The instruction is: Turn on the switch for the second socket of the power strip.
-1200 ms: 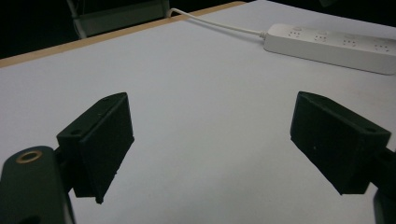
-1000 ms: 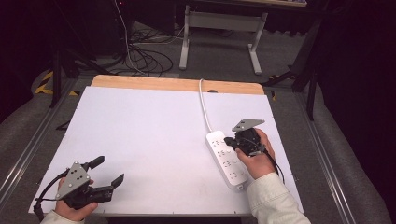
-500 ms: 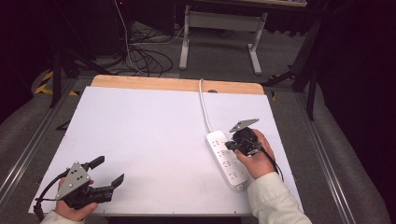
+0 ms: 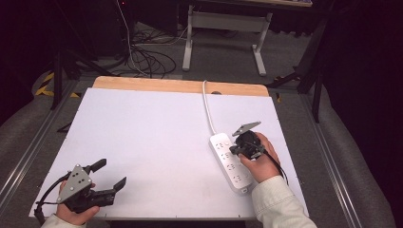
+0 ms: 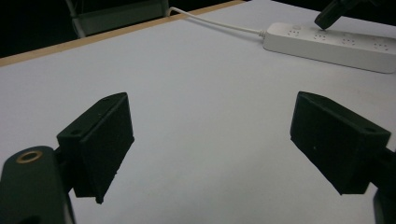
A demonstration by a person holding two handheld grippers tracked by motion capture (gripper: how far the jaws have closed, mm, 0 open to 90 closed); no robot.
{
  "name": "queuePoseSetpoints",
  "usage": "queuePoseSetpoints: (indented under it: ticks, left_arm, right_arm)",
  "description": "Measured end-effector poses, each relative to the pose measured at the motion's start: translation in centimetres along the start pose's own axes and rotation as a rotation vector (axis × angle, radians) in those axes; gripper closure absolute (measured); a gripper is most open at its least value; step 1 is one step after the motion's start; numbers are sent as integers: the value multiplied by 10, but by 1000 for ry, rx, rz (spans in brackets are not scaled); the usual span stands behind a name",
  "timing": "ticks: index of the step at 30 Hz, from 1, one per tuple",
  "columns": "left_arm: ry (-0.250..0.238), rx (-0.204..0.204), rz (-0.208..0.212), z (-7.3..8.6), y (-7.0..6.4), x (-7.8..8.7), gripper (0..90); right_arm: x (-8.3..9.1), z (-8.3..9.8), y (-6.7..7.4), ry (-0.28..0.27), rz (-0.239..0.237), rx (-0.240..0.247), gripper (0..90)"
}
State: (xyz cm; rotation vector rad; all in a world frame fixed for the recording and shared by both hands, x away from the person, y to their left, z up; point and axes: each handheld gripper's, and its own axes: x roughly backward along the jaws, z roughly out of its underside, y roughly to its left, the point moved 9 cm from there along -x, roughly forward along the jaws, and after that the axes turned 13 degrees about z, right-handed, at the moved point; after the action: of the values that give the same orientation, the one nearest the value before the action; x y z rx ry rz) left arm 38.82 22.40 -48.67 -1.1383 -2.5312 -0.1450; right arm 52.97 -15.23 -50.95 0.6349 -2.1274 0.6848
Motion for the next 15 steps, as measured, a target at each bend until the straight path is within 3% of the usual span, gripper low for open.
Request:
queuePoseSetpoints:
  ticks: [15]
  left_arm:
    - [0,0,2,0,0,0,137]
  right_arm:
    - [-2,2,1,2,11,14,900]
